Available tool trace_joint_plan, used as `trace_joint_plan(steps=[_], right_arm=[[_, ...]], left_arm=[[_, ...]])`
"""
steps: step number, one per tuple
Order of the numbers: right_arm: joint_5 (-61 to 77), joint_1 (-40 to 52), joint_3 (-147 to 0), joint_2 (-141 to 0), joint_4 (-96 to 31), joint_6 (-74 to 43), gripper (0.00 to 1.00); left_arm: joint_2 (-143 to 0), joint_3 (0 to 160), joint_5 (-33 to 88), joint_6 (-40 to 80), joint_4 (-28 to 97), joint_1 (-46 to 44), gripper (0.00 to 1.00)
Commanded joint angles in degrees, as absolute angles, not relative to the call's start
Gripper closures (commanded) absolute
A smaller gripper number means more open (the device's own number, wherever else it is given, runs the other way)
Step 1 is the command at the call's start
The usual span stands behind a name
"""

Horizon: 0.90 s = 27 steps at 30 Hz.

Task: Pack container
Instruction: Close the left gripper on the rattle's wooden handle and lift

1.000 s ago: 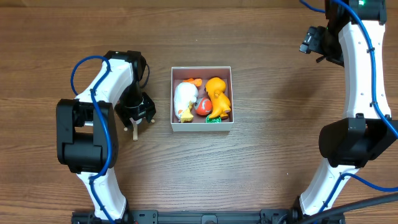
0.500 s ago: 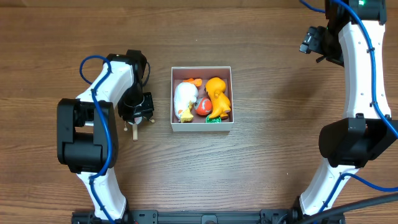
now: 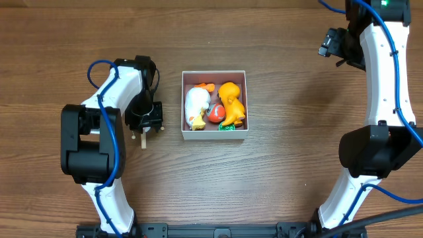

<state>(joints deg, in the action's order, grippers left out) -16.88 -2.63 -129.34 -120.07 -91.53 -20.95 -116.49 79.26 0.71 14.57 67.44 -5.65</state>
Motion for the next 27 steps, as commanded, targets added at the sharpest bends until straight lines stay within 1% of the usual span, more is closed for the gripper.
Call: trace_joint_plan(steps=[1,9,18,20,23,27], right_arm=[[-17.5,-2.7,-130.6,-119.7,-91.4,-21.0,0.00],[-17.5,-2.7,-130.6,-119.7,-91.4,-21.0,0.00],[-17.5,-2.7,-130.6,-119.7,-91.4,-21.0,0.00],[-17.5,-2.7,-130.6,-119.7,-91.4,-21.0,0.00],[-17.5,-2.7,-130.6,-119.7,-91.4,-21.0,0.00],[-17.5,-2.7,-130.6,-119.7,-91.4,-21.0,0.00]], left_arm=[[-116.9,76.6,1.1,12.6,65.9,-5.9,0.55],[-116.9,75.3,0.0,11.7,64.9,-4.6,0.55],[-116.9,75.3,-1.9,11.7,67.1,-0.3,0.56],[-116.9,75.3,-1.8,11.5,67.0,-0.1,0.58],[-116.9,75.3,-0.4,11.5,66.6,-0.2,0.68],[-116.9,75.3,3.4,11.1,65.4,-0.6,0.67]])
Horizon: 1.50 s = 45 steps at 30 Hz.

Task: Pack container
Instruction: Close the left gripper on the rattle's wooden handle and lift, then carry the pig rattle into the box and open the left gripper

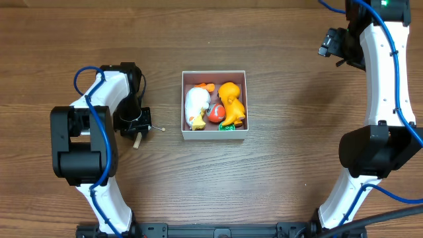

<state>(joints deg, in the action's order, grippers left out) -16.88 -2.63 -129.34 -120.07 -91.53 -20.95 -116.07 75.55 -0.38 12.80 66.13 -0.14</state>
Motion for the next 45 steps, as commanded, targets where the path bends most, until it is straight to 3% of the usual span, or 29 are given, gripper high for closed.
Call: trace_joint_plan(steps=[1,14,16,21,26,35,40,45], right_arm=[[-17.5,-2.7,-130.6,-119.7,-91.4,-21.0,0.00],[-17.5,-2.7,-130.6,-119.7,-91.4,-21.0,0.00],[-17.5,-2.7,-130.6,-119.7,-91.4,-21.0,0.00],[-17.5,-2.7,-130.6,-119.7,-91.4,-21.0,0.00],[-17.5,-2.7,-130.6,-119.7,-91.4,-21.0,0.00],[-17.5,-2.7,-130.6,-119.7,-91.4,-21.0,0.00],[-17.5,-2.7,-130.6,-119.7,-91.4,-21.0,0.00],[-17.5,-2.7,-130.6,-119.7,-91.4,-21.0,0.00]], left_arm=[[-116.9,75.3,3.7,10.9,65.1,-0.7,0.67],[-116.9,75.3,4.5,6.4,65.1,-0.9,0.80],[-116.9,75.3,4.5,6.4,65.1,-0.9,0.90],[-116.9,76.0,4.3,6.4,64.9,-0.9,0.96],[-116.9,82.3,4.1,6.4,67.0,-0.9,0.96],[-116.9,107.8,4.5,6.4,74.9,-1.8,0.96],[-116.9,119.9,10.3,4.7,76.7,-6.6,0.96],[-116.9,122.5,11.9,6.5,76.6,-13.8,0.96]])
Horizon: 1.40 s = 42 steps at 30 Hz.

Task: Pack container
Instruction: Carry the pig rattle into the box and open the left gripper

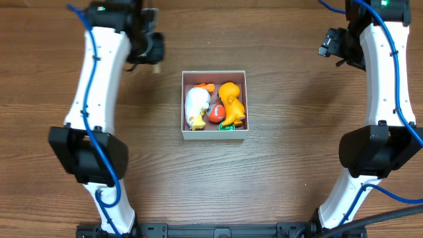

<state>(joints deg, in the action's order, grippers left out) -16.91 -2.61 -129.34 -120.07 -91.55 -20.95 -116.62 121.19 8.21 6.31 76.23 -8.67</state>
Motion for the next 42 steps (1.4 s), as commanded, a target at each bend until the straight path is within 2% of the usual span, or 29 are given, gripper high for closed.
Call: trace_joint_plan(steps=[1,8,15,25,42], right_arm=[[-17.5,-2.7,-130.6,-119.7,-91.4,-21.0,0.00],[-17.5,-2.7,-130.6,-119.7,-91.4,-21.0,0.00],[-17.5,-2.7,-130.6,-119.7,-91.4,-21.0,0.00],[-17.5,-2.7,-130.6,-119.7,-91.4,-21.0,0.00],[-17.5,-2.7,-130.6,-119.7,-91.4,-21.0,0.00]], left_arm=[[-116.9,122.2,11.9,7.0,76.8,-15.3,0.96],[-116.9,119.4,10.1,8.0,79.2,-25.1,0.96],[-116.9,113.0,7.0,8.1,81.2,-29.4,0.96],[-116.9,102.1,4.0,6.4,78.0,-29.6,0.96],[-116.9,93.3,0.0,6.4,74.2,-29.6,0.96]])
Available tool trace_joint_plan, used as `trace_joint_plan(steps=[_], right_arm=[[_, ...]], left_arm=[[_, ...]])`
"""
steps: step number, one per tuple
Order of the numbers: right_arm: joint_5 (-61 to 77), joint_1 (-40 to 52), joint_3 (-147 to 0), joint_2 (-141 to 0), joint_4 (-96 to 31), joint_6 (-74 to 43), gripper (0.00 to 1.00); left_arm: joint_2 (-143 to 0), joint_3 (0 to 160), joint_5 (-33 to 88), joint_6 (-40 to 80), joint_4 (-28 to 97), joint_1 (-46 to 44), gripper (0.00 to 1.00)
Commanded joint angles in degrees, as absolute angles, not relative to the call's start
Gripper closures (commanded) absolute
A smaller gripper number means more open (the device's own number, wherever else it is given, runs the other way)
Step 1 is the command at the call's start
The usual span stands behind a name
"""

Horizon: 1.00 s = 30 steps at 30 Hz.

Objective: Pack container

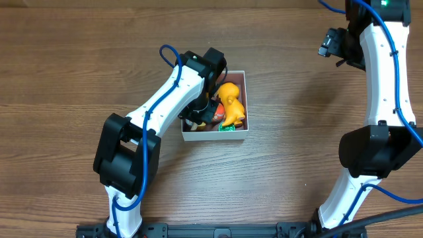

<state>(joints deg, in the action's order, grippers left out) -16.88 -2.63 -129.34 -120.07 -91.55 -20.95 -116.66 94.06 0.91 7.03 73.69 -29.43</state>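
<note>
A white square box [246, 106] stands at the middle of the table. Inside it show an orange duck-like toy [231, 100], a bit of a red piece [217, 116] and a green piece [228, 128]. My left gripper [200, 111] is down over the box's left half and covers whatever lies there. Its fingers are hidden under the wrist, so open or shut is unclear. My right gripper [328, 43] hangs at the far right back, well away from the box; its fingers are too small to read.
The left arm [165, 92] stretches diagonally from the front left to the box. The right arm [383, 79] runs along the right edge. Bare wooden table [297, 172] lies around the box.
My left gripper has moved from the far back left of the table to over the left half of the box, now hiding the white toy there. The right arm has not moved.
My left gripper was low on the table just left of the box, then a little farther left. After that it was raised at the back left. Now it is over the box's left half. The box and right arm stayed put throughout.
</note>
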Motion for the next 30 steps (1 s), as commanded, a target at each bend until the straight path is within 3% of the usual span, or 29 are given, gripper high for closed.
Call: trace_joint_plan(steps=[1,3,4,5,6,12,21,22,25,30], right_arm=[[-17.5,-2.7,-130.6,-119.7,-91.4,-21.0,0.00],[-17.5,-2.7,-130.6,-119.7,-91.4,-21.0,0.00],[-17.5,-2.7,-130.6,-119.7,-91.4,-21.0,0.00],[-17.5,-2.7,-130.6,-119.7,-91.4,-21.0,0.00],[-17.5,-2.7,-130.6,-119.7,-91.4,-21.0,0.00],[-17.5,-2.7,-130.6,-119.7,-91.4,-21.0,0.00],[-17.5,-2.7,-130.6,-119.7,-91.4,-21.0,0.00],[-17.5,-2.7,-130.6,-119.7,-91.4,-21.0,0.00],[-17.5,-2.7,-130.6,-119.7,-91.4,-21.0,0.00],[-17.5,-2.7,-130.6,-119.7,-91.4,-21.0,0.00]], left_arm=[[-116.9,93.3,0.0,6.5,74.5,-29.6,0.94],[-116.9,93.4,0.0,6.5,75.0,-29.6,0.91],[-116.9,93.4,0.0,6.5,75.2,-29.6,0.84],[-116.9,93.4,0.0,6.5,75.3,-29.5,0.66],[-116.9,93.6,0.0,6.4,75.4,-29.5,0.56],[-116.9,97.9,-0.3,6.4,76.6,-28.9,0.35],[-116.9,115.9,-0.2,6.9,79.2,-26.2,0.34],[-116.9,117.1,-0.2,6.9,79.3,-25.9,0.37],[-116.9,118.9,-0.4,6.9,79.4,-25.2,0.60],[-116.9,119.1,-7.4,21.3,79.0,-20.6,0.56]])
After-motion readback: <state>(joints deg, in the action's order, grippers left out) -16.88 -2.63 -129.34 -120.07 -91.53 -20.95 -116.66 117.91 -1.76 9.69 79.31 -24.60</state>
